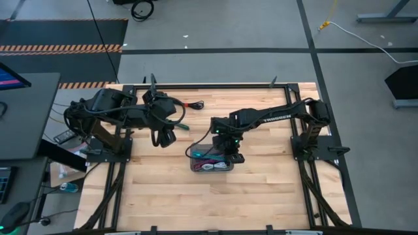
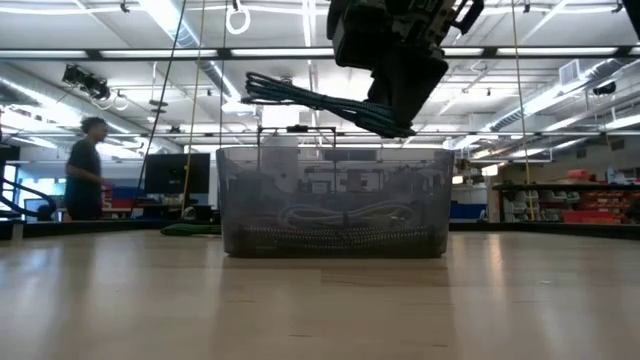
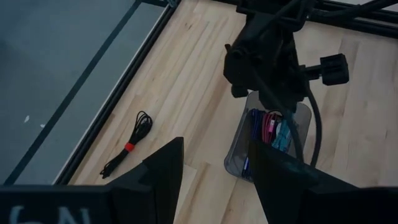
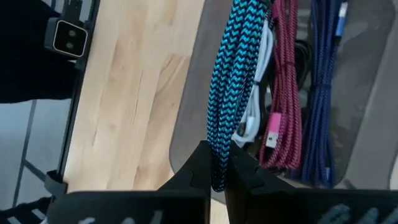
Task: Pick and place USB-C Cables
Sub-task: Put the blue charger cable into the black bin, then put the green charger cable into the black bin
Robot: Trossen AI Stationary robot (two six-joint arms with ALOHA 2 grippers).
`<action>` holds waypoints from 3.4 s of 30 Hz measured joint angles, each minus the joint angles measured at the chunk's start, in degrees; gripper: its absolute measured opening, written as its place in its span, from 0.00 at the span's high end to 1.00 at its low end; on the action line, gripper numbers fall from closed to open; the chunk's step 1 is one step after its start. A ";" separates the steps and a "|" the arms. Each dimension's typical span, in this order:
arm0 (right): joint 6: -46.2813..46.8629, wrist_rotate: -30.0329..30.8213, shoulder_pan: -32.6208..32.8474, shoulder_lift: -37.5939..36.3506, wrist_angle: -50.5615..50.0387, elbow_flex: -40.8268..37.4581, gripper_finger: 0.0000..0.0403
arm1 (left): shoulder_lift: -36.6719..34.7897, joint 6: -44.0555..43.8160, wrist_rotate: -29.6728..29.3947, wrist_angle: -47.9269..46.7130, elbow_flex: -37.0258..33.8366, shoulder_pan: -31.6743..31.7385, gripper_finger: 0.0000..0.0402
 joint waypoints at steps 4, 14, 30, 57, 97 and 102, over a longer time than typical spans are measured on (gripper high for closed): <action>0.07 3.60 -0.25 -0.02 -1.41 0.00 0.95 | 0.00 0.00 -0.01 -0.01 0.00 0.00 0.54; -0.33 7.11 -0.23 -0.02 -3.15 0.00 0.95 | 0.00 0.04 -0.01 -0.01 0.00 0.00 0.54; 0.75 9.19 0.99 -0.11 -3.06 0.04 0.71 | 0.00 0.02 -0.01 -0.02 0.00 0.00 0.54; 10.81 13.33 -1.01 -5.58 -40.55 40.98 0.70 | 0.01 -3.15 3.22 0.76 -46.68 12.16 0.54; 24.09 27.54 -1.14 -20.24 -28.27 41.38 0.70 | 10.53 47.85 25.08 42.76 -64.35 32.20 0.54; 25.61 27.53 -0.80 -20.24 -27.22 41.38 0.70 | 13.03 50.35 23.07 44.28 -64.32 32.56 0.54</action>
